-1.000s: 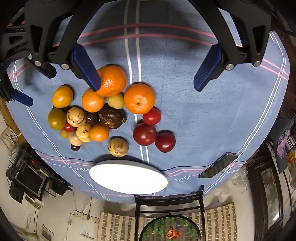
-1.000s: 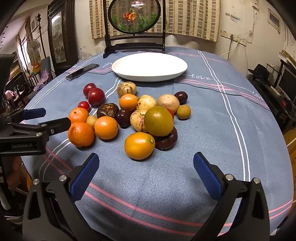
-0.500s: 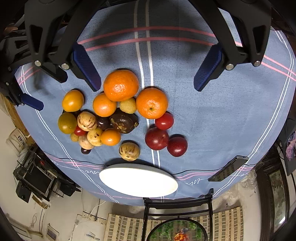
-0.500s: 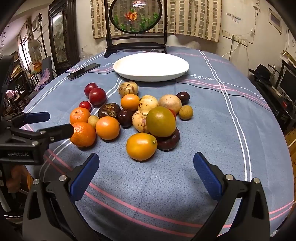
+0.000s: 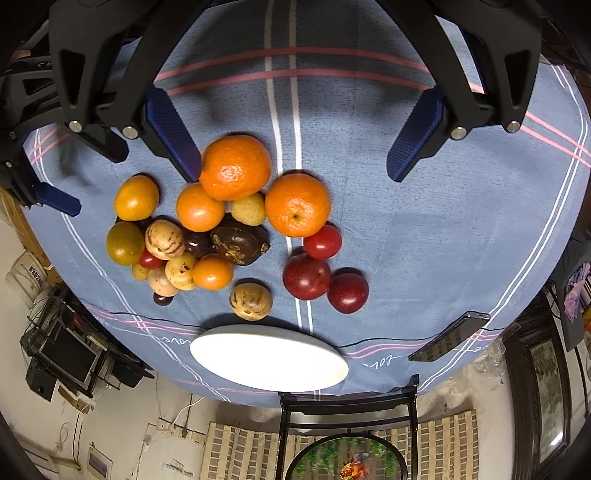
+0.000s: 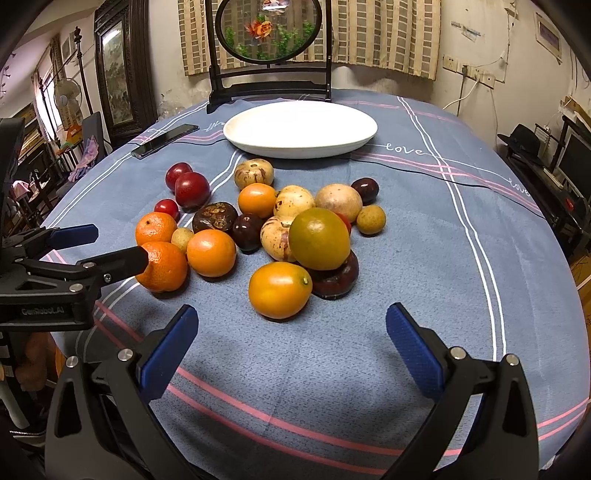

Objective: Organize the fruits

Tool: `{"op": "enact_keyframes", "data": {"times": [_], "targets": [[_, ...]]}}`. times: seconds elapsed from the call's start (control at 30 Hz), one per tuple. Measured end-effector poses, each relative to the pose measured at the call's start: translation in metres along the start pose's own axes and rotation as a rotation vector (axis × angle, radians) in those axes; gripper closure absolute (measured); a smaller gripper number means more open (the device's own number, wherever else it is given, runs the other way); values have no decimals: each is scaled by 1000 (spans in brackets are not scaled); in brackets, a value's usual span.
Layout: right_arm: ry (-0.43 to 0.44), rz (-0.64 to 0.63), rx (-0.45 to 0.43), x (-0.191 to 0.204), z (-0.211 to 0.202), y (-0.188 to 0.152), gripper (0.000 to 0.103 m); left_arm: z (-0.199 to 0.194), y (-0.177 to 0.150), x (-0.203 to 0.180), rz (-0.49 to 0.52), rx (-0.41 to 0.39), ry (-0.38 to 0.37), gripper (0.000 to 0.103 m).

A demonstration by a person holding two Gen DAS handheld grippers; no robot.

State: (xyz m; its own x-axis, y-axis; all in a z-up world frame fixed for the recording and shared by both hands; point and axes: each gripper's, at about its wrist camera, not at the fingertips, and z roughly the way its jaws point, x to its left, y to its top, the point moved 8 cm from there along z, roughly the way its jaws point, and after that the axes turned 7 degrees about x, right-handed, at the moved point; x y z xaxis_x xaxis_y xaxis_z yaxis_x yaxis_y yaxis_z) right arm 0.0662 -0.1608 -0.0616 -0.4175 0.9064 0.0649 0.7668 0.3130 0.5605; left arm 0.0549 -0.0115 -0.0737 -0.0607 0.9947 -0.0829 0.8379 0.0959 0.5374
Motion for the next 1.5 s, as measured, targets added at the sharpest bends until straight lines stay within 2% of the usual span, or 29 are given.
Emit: {"op": "enact_keyframes", "data": {"times": [0.17, 0.53, 1.5], "targets": [[0, 2, -2, 0, 0, -1, 1, -3, 0, 0, -1, -18, -1, 2], [0, 1, -2, 0, 0, -1, 1, 1, -4, 2, -2, 5, 20, 2], [1, 0, 7, 3, 1, -4, 1, 2, -7, -2, 16, 5, 8, 2]]}}
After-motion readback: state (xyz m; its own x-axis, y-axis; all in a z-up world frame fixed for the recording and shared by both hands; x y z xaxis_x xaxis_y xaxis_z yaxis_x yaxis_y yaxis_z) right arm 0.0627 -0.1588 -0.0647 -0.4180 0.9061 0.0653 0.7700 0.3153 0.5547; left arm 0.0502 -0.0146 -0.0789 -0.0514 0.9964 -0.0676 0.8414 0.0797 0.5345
